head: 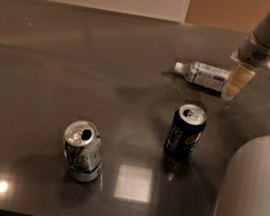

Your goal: Move blue plastic bottle near pepsi can

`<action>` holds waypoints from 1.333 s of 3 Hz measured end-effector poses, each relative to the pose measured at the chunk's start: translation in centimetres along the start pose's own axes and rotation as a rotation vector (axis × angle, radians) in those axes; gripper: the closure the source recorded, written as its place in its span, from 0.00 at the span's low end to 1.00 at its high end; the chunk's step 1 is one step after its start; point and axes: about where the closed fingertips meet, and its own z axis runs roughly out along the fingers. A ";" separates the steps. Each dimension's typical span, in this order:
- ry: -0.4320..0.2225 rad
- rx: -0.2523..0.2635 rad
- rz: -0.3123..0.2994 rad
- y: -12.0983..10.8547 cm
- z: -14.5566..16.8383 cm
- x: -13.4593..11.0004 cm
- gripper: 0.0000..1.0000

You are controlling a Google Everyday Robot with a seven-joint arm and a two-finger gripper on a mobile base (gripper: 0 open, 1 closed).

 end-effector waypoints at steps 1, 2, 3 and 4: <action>0.019 -0.022 -0.007 -0.6 1.2 -0.1 0.07; 0.034 -0.029 -0.012 -1.0 1.7 -0.3 0.25; 0.036 -0.023 -0.018 -1.2 1.4 -0.4 0.48; 0.033 -0.016 -0.030 -0.6 0.1 -0.8 0.72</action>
Offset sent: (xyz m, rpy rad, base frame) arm 0.0036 -0.0057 -0.0062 -0.0510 0.1331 0.0323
